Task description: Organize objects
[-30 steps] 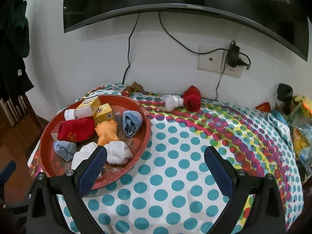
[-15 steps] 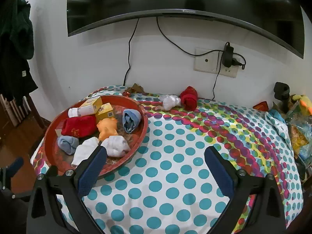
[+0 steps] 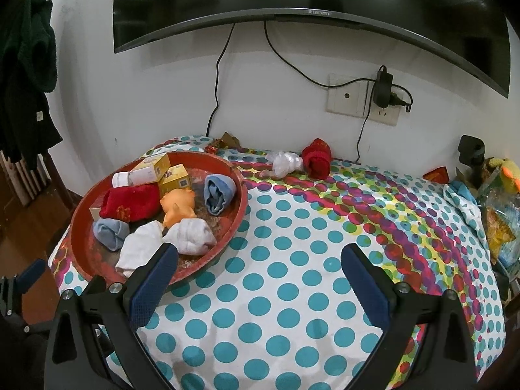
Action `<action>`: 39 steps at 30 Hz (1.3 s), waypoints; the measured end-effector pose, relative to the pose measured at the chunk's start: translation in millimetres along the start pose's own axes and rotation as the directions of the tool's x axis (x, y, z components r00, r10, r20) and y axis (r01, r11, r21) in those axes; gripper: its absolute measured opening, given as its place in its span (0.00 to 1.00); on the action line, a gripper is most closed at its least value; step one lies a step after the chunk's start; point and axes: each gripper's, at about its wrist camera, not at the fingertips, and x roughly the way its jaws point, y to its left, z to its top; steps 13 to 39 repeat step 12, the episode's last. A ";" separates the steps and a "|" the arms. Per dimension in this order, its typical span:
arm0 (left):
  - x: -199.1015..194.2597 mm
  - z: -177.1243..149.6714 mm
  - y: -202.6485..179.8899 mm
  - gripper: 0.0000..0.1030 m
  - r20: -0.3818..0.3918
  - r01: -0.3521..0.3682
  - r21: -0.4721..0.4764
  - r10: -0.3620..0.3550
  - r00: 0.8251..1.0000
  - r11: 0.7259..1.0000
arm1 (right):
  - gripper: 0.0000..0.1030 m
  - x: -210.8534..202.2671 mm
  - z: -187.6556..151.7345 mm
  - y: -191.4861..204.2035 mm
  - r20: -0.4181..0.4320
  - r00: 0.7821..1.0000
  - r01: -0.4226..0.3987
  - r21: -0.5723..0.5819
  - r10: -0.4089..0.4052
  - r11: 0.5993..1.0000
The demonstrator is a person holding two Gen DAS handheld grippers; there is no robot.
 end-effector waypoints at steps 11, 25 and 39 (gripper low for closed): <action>-6.5 -1.3 1.2 1.00 0.025 -0.028 -0.010 0.028 0.999 1.000 | 0.97 1.6 -3.4 -0.7 -0.003 1.000 -0.001 -0.004 0.001 1.000; -7.4 -1.1 1.1 1.00 0.031 -0.025 -0.006 0.025 0.999 1.000 | 0.97 1.8 -3.3 -0.6 -0.003 1.000 0.000 -0.004 0.000 1.000; -7.4 -1.1 1.1 1.00 0.031 -0.025 -0.006 0.025 0.999 1.000 | 0.97 1.8 -3.3 -0.6 -0.003 1.000 0.000 -0.004 0.000 1.000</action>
